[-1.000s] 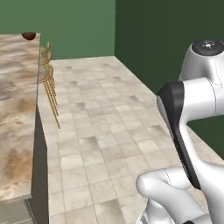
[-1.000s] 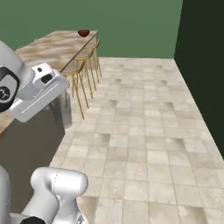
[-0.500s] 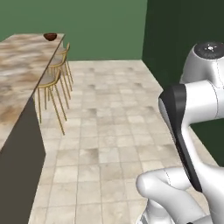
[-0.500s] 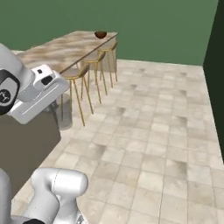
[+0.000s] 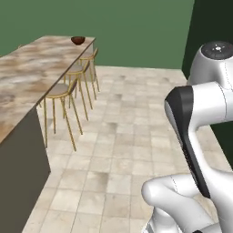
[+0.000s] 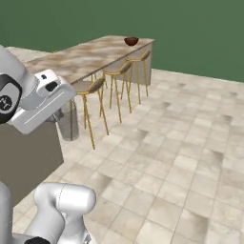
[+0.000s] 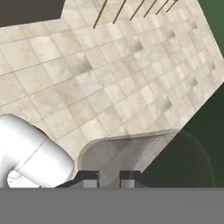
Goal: There is a bowl on the dining counter. Grab a lemon wedge from the fridge and place it in the bowl. Then get the liquor bottle and glass cup from the cabinet and place them next to the bowl.
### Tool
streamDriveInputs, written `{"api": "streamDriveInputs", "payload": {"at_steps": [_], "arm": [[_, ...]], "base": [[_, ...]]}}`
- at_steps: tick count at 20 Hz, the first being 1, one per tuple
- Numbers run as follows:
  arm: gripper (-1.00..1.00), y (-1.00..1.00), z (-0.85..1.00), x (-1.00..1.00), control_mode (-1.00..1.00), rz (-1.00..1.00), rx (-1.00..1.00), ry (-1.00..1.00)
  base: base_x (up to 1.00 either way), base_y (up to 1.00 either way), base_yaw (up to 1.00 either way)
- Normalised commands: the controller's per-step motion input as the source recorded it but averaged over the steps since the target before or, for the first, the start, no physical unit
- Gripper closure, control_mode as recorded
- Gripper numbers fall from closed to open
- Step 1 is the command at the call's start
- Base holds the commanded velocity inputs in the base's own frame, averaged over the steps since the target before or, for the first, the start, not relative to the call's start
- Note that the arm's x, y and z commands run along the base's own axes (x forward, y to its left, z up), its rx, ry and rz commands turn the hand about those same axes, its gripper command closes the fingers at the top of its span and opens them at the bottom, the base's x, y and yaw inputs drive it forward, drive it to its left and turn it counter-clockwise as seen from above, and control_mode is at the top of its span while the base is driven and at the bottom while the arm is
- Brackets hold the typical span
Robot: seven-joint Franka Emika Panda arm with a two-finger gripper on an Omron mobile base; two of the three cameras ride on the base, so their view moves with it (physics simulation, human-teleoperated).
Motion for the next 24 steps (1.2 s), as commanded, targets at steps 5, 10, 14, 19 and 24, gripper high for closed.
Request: {"api": "streamDriveInputs", "payload": {"at_steps": [5, 10, 14, 19, 24], "arm": [[1.00, 0.00, 0.00, 0.00, 1.00, 0.00, 0.00, 0.00], [1.00, 0.00, 0.00, 0.00, 1.00, 0.00, 0.00, 0.00], [1.00, 0.00, 0.00, 0.00, 1.00, 0.00, 0.00, 0.00], [1.00, 0.00, 0.00, 0.00, 1.00, 0.00, 0.00, 0.00], [1.00, 0.00, 0.00, 0.00, 1.00, 0.00, 0.00, 0.00]], "base": [[1.00, -0.81, 0.36], [1.00, -0.84, 0.36], [1.00, -0.86, 0.35], [1.00, -0.93, 0.33], [0.99, -1.00, 0.30]]}}
